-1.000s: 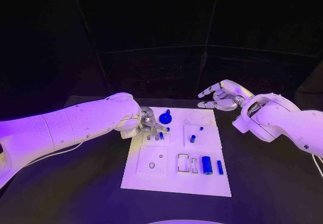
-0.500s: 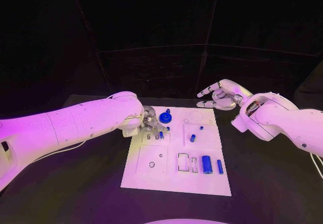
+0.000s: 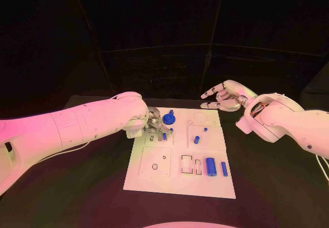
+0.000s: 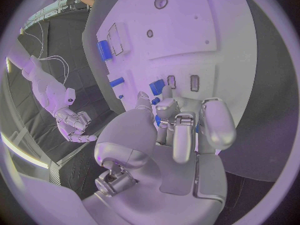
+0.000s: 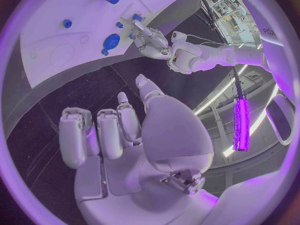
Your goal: Assemble the parts on the task board
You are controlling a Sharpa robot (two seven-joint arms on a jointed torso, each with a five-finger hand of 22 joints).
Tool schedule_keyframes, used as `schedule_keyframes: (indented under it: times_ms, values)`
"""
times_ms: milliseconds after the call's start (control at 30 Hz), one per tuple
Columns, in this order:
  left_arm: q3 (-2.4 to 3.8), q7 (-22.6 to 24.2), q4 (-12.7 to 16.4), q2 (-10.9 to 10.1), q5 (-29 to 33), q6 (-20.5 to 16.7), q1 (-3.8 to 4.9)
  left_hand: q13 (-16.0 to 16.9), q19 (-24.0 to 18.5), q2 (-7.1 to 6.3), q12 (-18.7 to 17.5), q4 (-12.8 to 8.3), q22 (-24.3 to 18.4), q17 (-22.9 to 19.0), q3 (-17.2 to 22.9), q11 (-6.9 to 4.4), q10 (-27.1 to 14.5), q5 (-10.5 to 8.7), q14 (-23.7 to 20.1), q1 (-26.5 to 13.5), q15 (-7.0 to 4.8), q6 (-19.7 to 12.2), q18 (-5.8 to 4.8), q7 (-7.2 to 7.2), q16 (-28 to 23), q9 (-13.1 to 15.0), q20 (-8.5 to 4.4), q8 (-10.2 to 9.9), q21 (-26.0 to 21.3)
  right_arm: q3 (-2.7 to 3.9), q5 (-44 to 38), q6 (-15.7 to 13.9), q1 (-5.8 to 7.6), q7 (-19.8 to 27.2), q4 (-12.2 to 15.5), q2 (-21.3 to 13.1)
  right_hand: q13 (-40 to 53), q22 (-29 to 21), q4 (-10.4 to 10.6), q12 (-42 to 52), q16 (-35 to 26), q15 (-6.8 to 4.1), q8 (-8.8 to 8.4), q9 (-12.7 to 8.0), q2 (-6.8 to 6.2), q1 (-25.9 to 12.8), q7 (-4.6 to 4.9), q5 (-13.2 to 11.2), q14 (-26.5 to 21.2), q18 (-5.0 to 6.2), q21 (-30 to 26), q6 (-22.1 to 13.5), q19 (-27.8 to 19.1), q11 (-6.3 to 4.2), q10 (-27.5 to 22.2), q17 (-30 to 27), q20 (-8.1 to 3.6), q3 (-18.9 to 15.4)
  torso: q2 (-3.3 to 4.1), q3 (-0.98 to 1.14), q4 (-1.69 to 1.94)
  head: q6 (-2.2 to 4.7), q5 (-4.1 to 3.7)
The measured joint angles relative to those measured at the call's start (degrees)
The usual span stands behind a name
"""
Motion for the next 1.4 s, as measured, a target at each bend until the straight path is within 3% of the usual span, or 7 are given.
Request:
schedule_keyframes:
  times_ms: [1400]
  values:
    - [0.00, 0.4, -0.7, 0.9, -0.2, 1.6, 0.01, 0.0, -0.2, -0.10, 0.3, -2.2, 0.5, 0.0, 2.2, 0.00, 0.0, 0.00, 0.0, 3.7, 0.01, -0.8, 0.00, 0.00, 0.0, 0.8, -0.20, 1.8, 0.2, 0.00, -0.4, 0.3, 0.00, -0.4, -0.8, 1.0, 0.0, 0.0, 0.1, -0.4, -0.2, 0.00, 0.28, 0.0, 0.63, 0.3, -0.21, 0.2, 0.0, 0.00, -0.2, 0.2, -0.3, -0.21, -0.2, 0.0, 0.07, -0.4, 0.07, -0.08, 0.09, -0.53, 0.20]
